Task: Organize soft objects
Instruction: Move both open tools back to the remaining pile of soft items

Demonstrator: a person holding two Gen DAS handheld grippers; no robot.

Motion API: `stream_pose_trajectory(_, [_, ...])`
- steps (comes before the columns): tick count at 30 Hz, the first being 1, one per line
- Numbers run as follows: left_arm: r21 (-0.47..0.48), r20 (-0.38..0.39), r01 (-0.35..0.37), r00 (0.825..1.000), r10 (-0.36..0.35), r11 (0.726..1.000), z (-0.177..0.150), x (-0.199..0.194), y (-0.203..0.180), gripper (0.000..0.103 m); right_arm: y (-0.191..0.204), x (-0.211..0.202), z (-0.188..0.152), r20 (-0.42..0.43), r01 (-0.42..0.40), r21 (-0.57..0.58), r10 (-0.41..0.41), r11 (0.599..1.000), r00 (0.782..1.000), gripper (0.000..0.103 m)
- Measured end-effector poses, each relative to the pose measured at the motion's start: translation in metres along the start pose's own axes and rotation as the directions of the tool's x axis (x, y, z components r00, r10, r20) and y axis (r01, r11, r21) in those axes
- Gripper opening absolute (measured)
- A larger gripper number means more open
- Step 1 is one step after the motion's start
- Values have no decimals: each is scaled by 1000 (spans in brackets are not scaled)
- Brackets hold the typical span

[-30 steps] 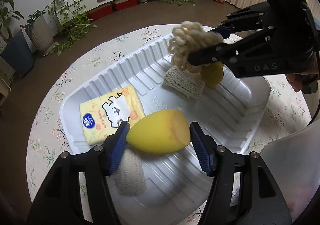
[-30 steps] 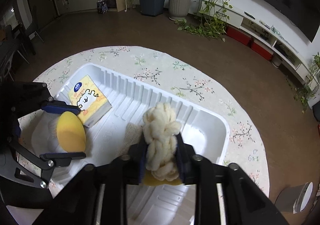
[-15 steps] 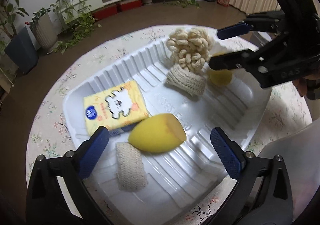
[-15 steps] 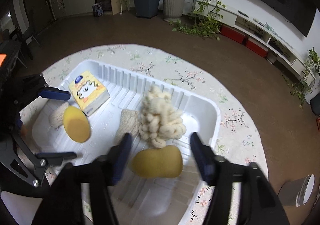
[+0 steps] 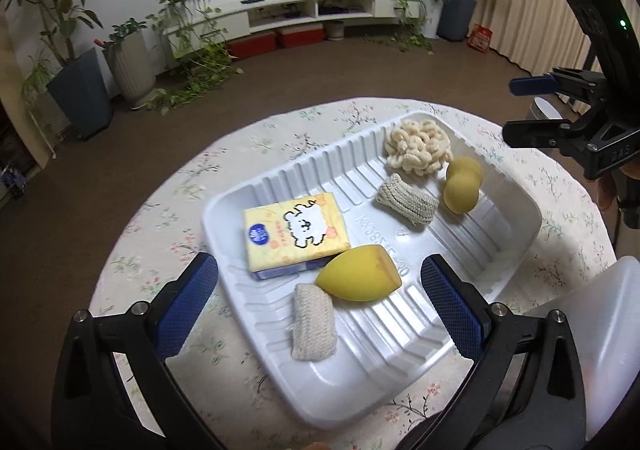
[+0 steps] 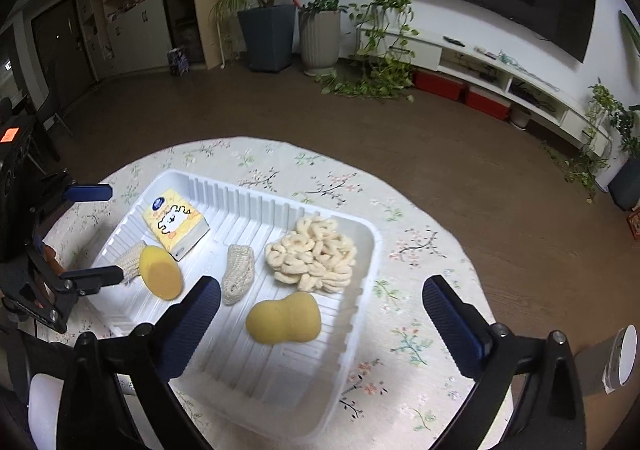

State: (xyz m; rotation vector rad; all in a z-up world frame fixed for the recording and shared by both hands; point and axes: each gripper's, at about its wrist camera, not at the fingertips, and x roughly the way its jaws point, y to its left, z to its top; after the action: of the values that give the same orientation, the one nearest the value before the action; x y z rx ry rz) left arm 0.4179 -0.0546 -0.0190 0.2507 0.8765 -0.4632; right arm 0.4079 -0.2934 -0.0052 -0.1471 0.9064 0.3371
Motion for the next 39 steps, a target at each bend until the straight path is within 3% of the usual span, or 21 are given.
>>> stream_pose_trajectory(9, [-108, 82, -48, 995, 57, 993, -19, -58, 20, 103, -16, -48, -19, 43, 38, 48, -40, 998, 998, 103])
stream_pose_trajectory(19, [-232, 143, -75, 984, 110, 970, -102, -143, 12, 103, -12, -123, -102, 99, 7, 140, -21, 990, 995, 103])
stream_pose_trajectory(31, [-273, 144, -85, 981, 129, 958, -210, -201, -65, 103, 66, -192, -232, 93, -57, 175, 42, 983, 995, 103])
stream_pose_trajectory(39, [-257, 101, -121, 983, 152, 959, -250, -204, -117, 103, 142, -201, -274, 101, -74, 111, 63, 991, 993, 103])
